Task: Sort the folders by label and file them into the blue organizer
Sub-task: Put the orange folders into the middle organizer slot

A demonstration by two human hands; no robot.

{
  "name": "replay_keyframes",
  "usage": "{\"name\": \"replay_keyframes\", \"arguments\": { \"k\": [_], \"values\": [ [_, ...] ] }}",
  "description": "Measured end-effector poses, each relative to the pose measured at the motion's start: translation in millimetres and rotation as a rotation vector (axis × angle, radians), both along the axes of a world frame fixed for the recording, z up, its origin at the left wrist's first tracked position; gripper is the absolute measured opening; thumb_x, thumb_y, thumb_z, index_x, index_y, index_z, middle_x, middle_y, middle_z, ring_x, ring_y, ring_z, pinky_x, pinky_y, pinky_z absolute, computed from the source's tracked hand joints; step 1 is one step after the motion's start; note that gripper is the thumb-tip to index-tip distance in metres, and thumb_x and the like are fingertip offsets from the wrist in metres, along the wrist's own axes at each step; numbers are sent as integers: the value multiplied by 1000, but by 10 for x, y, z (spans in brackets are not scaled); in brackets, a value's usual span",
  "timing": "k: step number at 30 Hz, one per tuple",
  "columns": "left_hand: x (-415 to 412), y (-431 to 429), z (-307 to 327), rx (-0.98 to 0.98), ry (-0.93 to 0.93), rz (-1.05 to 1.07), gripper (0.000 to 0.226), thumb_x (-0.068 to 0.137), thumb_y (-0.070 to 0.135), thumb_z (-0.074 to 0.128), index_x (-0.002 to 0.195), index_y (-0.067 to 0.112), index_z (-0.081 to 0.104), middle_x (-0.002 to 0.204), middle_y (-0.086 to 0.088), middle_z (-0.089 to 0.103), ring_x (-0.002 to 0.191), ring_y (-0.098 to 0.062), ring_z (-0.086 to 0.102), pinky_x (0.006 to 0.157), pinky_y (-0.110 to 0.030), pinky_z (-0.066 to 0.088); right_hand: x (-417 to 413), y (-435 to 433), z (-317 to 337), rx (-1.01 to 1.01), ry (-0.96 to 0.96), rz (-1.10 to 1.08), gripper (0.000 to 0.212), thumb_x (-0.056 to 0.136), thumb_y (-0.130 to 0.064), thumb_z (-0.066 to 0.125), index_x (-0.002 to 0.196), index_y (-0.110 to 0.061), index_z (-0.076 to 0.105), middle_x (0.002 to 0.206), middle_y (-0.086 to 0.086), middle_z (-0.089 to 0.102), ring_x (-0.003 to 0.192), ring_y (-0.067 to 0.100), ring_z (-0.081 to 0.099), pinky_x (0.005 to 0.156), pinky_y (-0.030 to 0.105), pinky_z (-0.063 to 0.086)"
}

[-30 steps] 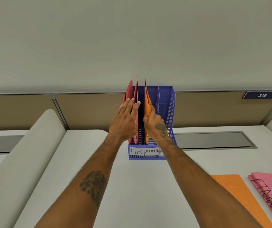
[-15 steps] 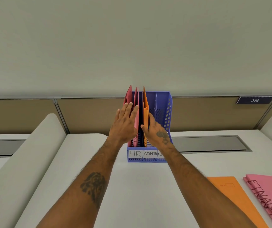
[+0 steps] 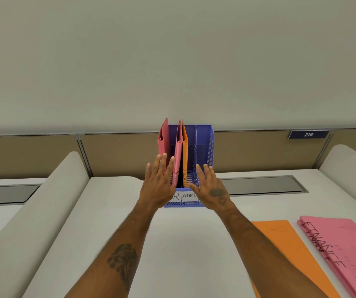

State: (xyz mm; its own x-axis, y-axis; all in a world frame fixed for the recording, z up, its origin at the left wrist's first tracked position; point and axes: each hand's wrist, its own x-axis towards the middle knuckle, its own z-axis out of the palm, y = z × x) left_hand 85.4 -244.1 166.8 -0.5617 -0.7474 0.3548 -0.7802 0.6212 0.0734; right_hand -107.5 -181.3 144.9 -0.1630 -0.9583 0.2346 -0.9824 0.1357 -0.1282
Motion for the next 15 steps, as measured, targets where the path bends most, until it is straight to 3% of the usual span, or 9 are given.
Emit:
{"name": "replay_keyframes", "arguments": {
  "k": [6, 10, 15],
  "values": [
    [14, 333, -228, 45, -41, -7, 88, 97, 53, 40, 152, 26, -23, 159, -3, -30, 148, -23, -27, 119, -50, -10, -44, 489, -121, 35, 39, -39, 108, 68, -81, -20, 155, -21, 0, 162, 13, -4, 150, 29, -2, 117, 50, 18],
    [-82, 549, -355, 62, -25, -35, 89, 97, 53, 42, 149, 28, -26, 162, -4, -24, 149, -23, -23, 119, -50, -9, -156, 823, -215, 53, 20, -57, 107, 71, -80, -16, 155, -17, 6, 162, 17, 5, 149, 33, 5, 116, 54, 20],
    [-297, 789, -476, 75, -69, -50, 87, 98, 56, 37, 148, 28, -28, 161, -4, -28, 148, -23, -25, 121, -51, -9, -392, 1103, -303, 78, 50, -102, 111, 64, -80, -27, 155, -21, 0, 163, 13, 1, 150, 30, 0, 118, 51, 12]
  ]
}}
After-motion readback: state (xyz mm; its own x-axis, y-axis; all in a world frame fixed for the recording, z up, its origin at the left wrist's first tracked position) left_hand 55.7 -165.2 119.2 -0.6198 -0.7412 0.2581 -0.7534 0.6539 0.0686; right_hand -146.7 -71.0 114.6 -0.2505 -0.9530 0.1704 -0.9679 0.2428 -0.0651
